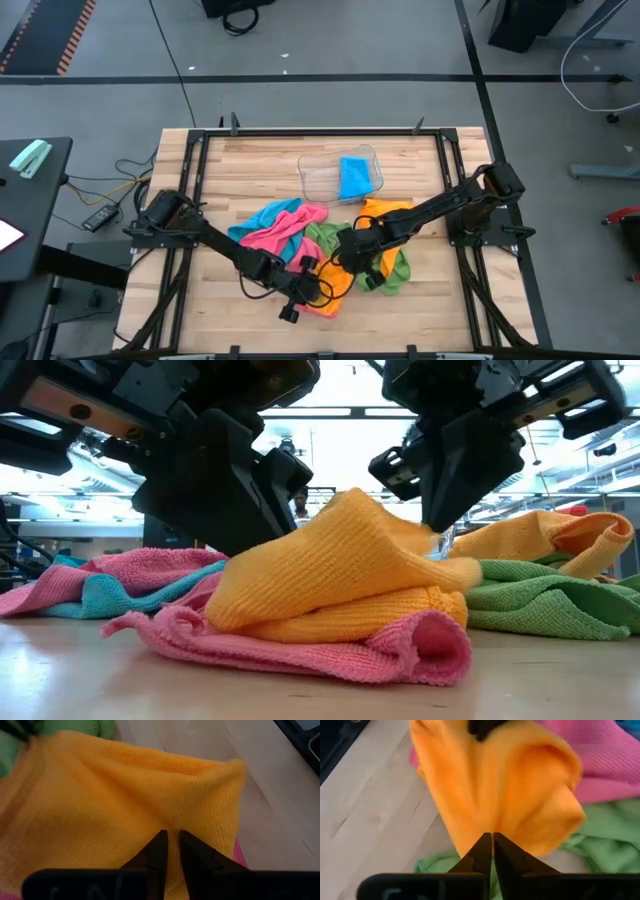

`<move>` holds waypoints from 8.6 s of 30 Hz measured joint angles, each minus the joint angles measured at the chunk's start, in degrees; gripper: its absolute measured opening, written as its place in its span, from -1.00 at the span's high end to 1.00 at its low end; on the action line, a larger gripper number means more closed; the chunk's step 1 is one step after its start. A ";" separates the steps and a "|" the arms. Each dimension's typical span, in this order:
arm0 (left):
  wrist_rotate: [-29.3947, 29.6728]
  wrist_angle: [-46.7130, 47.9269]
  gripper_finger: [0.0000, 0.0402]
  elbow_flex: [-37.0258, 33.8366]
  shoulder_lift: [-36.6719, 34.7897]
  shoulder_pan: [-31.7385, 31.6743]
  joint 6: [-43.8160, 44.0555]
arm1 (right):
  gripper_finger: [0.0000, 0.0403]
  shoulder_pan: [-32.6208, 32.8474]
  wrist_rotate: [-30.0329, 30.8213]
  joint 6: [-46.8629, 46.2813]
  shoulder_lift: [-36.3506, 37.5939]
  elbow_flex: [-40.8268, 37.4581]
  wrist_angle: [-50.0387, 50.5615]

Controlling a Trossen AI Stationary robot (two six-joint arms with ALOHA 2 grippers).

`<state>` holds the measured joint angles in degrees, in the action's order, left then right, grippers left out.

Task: Fold microfiber towels
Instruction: Fold the left yellow microfiber cloth, then put the folded yellow microfiber cloth on the transparent bin

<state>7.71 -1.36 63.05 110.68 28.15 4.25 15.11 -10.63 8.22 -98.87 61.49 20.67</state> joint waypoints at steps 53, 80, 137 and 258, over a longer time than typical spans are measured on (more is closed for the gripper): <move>9.09 1.35 0.79 0.00 -3.03 0.89 -1.55 | 0.42 1.48 -3.83 0.89 -4.06 -1.25 -12.74; 5.06 -4.45 0.81 0.00 -3.64 0.51 -4.52 | 0.59 7.84 5.14 -3.88 5.32 -1.25 3.03; 19.65 -0.23 -0.04 0.05 -4.84 10.02 -22.23 | 0.02 10.86 21.11 -16.84 2.11 -0.98 -12.97; -1.59 12.10 0.91 13.99 -2.95 -1.38 -36.96 | 0.02 27.26 49.19 -38.27 10.41 -3.72 -4.46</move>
<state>6.12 10.75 77.03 107.73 26.77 -32.71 42.37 38.56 -30.05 -88.46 57.78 16.20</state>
